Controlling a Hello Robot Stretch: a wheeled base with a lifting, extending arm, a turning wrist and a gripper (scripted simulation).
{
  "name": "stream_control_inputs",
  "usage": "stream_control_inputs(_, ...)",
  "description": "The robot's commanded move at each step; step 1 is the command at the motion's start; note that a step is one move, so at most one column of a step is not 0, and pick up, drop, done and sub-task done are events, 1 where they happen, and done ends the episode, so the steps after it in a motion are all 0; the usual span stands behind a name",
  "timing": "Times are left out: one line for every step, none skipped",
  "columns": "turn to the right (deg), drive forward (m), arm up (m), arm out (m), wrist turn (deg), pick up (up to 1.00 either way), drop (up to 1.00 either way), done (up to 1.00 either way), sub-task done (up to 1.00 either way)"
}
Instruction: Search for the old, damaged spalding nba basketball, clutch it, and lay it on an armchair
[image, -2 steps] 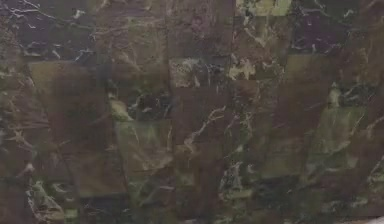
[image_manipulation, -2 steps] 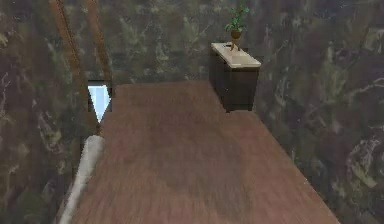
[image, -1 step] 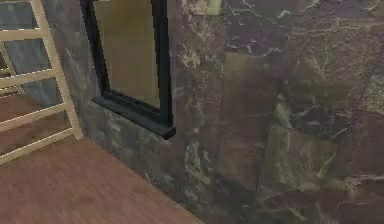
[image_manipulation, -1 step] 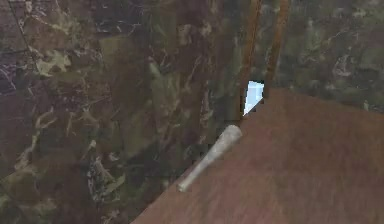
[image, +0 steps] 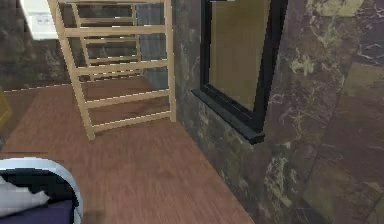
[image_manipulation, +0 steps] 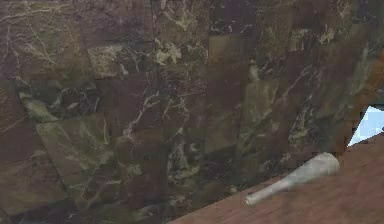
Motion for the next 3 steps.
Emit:
stream_control_inputs(0.0, 0.35, 0.0, 0.0, 0.0, 0.0, 0.0, 0.0, 0.0)
stream_control_inputs(-21.0, 0.0, 0.0, 0.0, 0.0, 0.0, 0.0, 0.0, 0.0)
stream_control_inputs(0.0, 1.0, 0.0, 0.0, 0.0, 0.0, 0.0, 0.0, 0.0)
